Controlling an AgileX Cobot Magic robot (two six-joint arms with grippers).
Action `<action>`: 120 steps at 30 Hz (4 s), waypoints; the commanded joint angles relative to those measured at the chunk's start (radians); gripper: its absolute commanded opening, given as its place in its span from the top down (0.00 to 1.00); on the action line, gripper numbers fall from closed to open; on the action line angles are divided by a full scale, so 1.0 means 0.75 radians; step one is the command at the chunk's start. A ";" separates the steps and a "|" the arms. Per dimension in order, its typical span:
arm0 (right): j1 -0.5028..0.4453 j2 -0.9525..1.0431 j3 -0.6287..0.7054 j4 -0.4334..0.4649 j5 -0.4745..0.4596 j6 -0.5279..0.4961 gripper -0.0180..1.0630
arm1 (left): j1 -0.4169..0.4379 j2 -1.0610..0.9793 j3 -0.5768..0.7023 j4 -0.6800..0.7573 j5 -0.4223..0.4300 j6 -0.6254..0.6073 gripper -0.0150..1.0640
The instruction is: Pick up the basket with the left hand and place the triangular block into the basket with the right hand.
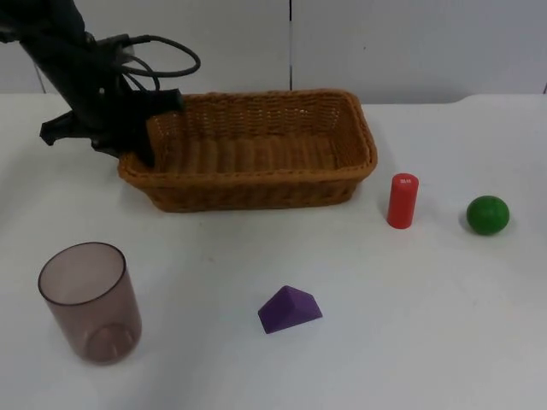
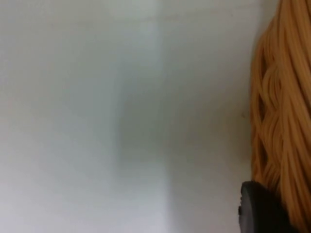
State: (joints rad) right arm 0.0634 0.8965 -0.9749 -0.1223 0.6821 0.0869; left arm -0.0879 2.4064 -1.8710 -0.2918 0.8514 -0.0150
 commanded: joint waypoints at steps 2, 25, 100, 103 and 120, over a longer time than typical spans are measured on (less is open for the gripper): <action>0.005 -0.006 -0.009 -0.008 -0.019 -0.008 0.02 | -0.008 -0.090 0.043 -0.046 0.087 0.008 0.99; 0.005 -0.006 -0.009 0.026 0.078 -0.116 0.02 | -0.004 -0.943 0.682 -0.191 0.010 -0.032 0.99; 0.784 1.699 -0.588 0.649 -0.004 -1.783 0.02 | 0.242 -1.137 0.766 -0.188 -0.027 -0.248 0.99; 0.784 1.721 -0.588 0.665 -0.004 -1.793 0.02 | 0.242 -1.137 0.766 -0.192 -0.027 -0.241 0.99; 0.786 1.814 -0.691 0.730 0.071 -1.813 0.02 | 0.242 -1.137 0.766 -0.195 -0.027 -0.241 0.99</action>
State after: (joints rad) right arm 0.6451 2.2557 -1.4844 0.4172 0.7128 -1.2591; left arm 0.0921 1.5681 -1.2930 -0.3993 0.8492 -0.1919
